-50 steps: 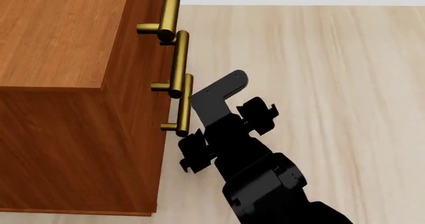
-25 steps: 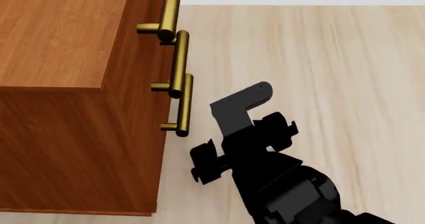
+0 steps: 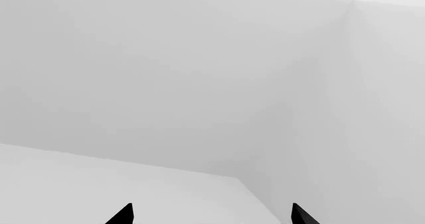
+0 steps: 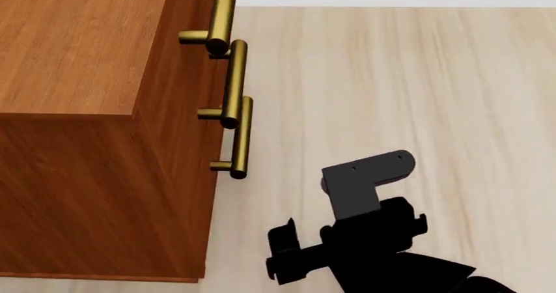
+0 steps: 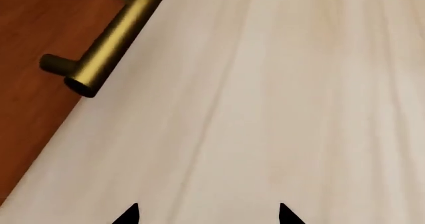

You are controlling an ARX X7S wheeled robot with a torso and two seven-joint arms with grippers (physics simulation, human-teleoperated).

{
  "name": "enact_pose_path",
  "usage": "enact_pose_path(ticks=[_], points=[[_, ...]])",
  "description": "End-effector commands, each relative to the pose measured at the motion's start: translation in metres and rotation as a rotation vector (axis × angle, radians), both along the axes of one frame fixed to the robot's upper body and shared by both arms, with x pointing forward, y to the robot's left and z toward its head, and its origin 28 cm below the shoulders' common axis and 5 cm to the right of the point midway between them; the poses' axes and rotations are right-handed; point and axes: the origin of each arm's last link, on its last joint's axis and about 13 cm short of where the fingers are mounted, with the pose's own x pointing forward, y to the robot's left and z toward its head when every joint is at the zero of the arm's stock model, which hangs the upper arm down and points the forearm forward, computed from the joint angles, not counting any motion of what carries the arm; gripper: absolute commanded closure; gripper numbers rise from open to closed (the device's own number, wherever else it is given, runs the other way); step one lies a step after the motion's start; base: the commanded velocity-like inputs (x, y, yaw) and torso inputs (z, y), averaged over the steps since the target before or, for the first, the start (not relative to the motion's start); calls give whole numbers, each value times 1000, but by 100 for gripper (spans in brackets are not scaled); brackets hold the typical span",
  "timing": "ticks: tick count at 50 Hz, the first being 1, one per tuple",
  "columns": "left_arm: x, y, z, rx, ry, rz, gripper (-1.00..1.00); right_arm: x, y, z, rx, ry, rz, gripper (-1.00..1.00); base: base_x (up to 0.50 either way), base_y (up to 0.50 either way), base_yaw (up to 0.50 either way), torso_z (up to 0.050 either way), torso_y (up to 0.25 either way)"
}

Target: Close the bottom drawer of the cabinet and open the top drawer.

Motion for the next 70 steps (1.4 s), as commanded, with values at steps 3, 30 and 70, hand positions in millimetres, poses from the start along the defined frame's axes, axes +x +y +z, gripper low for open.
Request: enact_pose_path(ticks=[3,30,70], points=[[0,0,1,2,4,0,-100,-40,-8,40,67,-110,-5,-100,0,0,0,0,0],[1,0,1,6,4,-3,-100,-70,-2,105,406,-202,57,-100,0,0,0,0,0],[1,0,-6,14,7,-6,-100,-76,-18,156,1120,16,96,-100,0,0,0,0,0]])
